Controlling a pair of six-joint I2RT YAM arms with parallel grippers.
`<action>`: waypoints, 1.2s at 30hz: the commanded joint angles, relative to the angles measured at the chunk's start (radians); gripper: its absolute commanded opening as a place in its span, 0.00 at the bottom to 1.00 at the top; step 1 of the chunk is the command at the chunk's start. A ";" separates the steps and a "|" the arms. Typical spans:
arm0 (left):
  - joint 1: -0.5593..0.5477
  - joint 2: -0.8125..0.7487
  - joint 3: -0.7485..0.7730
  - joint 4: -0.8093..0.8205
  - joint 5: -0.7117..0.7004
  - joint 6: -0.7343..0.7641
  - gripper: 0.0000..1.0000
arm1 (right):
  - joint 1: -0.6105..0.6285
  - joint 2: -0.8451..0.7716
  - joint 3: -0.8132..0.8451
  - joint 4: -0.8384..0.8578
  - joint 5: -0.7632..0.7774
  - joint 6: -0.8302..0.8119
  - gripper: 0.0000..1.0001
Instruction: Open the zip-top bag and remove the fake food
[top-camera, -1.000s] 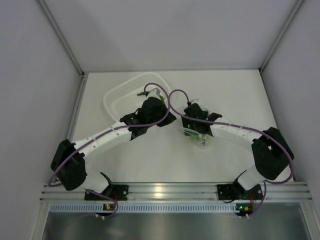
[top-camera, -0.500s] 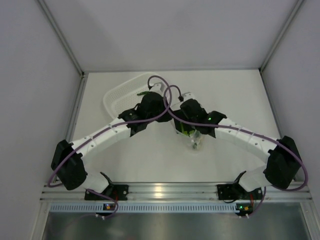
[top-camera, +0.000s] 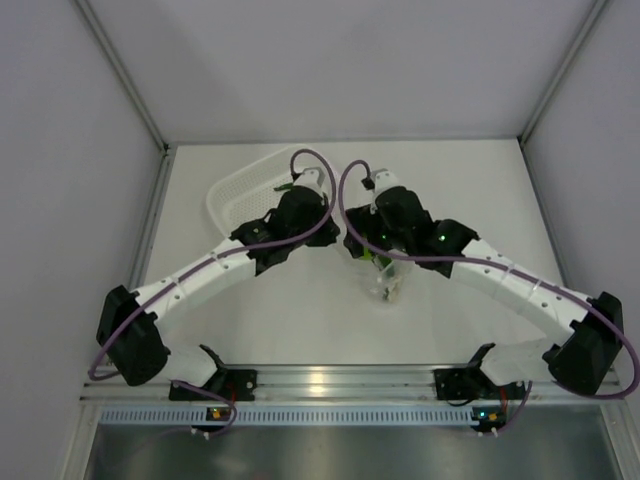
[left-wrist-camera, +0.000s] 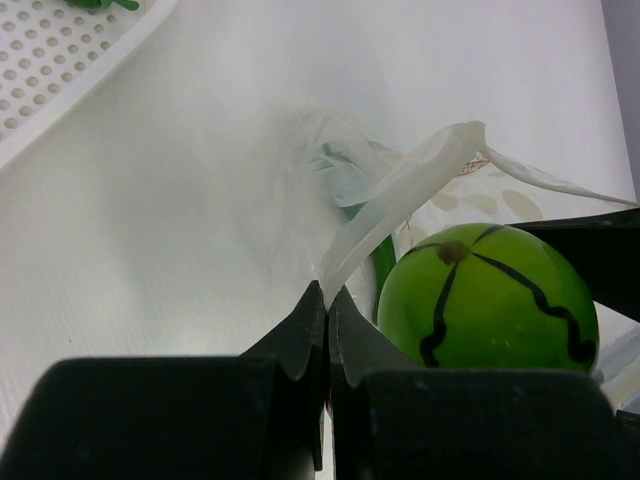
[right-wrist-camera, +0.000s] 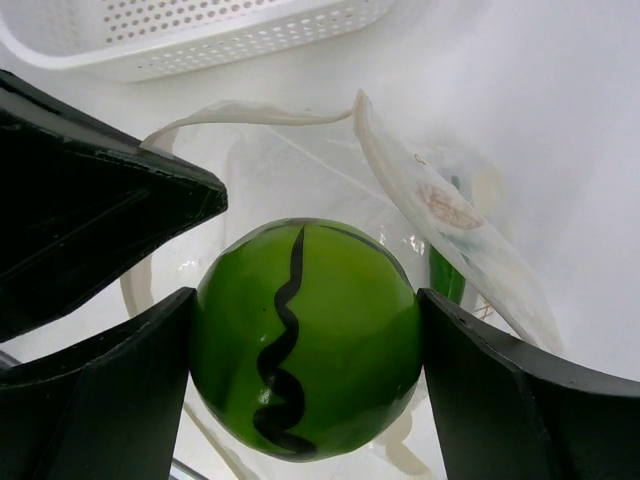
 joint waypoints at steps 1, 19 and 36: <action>0.014 -0.036 -0.022 -0.027 -0.027 0.015 0.00 | 0.012 -0.066 0.085 0.088 -0.089 -0.001 0.52; 0.040 -0.177 -0.122 -0.061 -0.035 0.010 0.00 | -0.097 0.107 0.435 0.178 -0.152 -0.073 0.50; 0.042 -0.370 -0.201 -0.125 -0.064 0.004 0.00 | -0.135 0.780 0.942 0.287 -0.016 -0.199 0.52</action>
